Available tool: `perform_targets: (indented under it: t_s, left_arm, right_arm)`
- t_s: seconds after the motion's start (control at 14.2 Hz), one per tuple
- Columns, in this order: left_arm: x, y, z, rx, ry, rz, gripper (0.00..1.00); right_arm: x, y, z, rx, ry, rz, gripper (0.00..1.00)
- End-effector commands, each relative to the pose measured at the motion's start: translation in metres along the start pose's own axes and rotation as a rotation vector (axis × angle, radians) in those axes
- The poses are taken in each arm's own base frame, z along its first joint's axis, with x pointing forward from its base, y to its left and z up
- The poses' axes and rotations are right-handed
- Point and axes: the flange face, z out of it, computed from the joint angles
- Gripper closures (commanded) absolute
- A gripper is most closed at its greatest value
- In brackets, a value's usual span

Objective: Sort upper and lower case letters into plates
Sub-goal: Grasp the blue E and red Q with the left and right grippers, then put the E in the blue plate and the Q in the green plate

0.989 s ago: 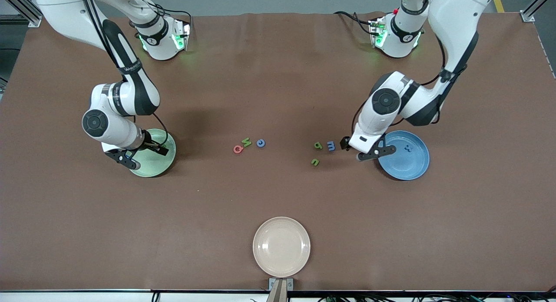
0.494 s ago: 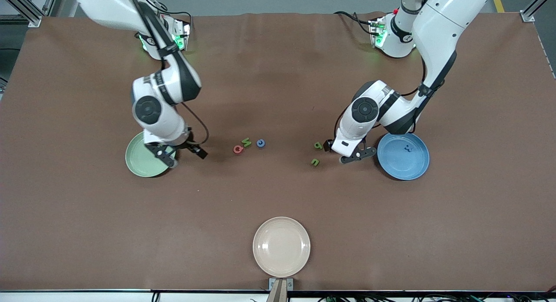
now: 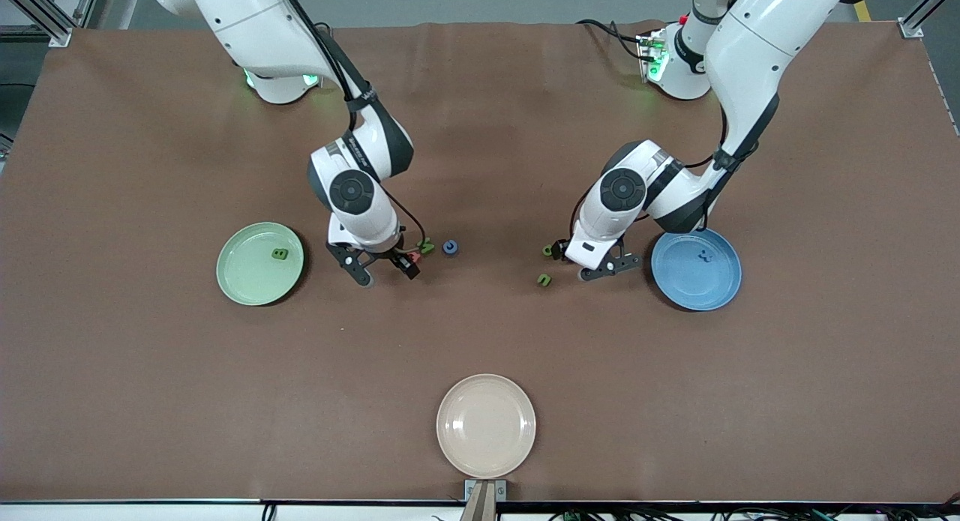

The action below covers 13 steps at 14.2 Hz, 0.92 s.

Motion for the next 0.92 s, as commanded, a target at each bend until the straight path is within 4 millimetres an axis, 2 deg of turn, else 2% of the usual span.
perform_targets:
  t_s: [0.0, 0.07, 0.21, 0.35, 0.42, 0.49, 0.64, 0.71, 0.85]
  left_arm:
    - [-0.001, 0.003, 0.008, -0.005, 0.003, -0.004, 0.11]
    - [-0.003, 0.004, 0.008, -0.004, 0.005, 0.003, 0.20]
    - [-0.004, 0.007, 0.009, -0.004, 0.011, 0.014, 0.28]
    - [-0.005, 0.008, 0.011, -0.003, 0.008, 0.018, 0.39]
    - [-0.004, 0.008, 0.010, -0.004, 0.009, 0.019, 0.44]
    - [-0.004, 0.008, 0.010, -0.004, 0.009, 0.020, 0.46]
    - [-0.004, 0.008, 0.010, -0.003, 0.011, 0.024, 0.52]
    - [-0.004, 0.008, 0.010, -0.003, 0.011, 0.026, 0.56]
    - [-0.004, 0.008, 0.010, -0.002, 0.010, 0.027, 0.68]
  right_arm:
    - [-0.007, -0.009, 0.011, 0.017, 0.013, 0.031, 0.13]
    - [-0.012, -0.009, 0.014, 0.012, 0.013, 0.026, 0.16]
    - [-0.015, -0.007, 0.017, 0.003, 0.012, 0.022, 0.21]
    - [-0.017, -0.006, 0.018, -0.002, 0.011, 0.021, 0.34]
    - [-0.017, -0.005, 0.020, -0.008, 0.010, 0.022, 0.42]
    - [-0.017, -0.004, 0.020, -0.011, 0.009, 0.021, 0.56]
    - [-0.018, -0.002, 0.021, -0.018, 0.007, 0.021, 0.92]
    - [-0.017, -0.002, 0.019, -0.017, 0.007, 0.023, 0.99]
    - [-0.008, 0.000, 0.014, -0.031, 0.008, 0.019, 1.00]
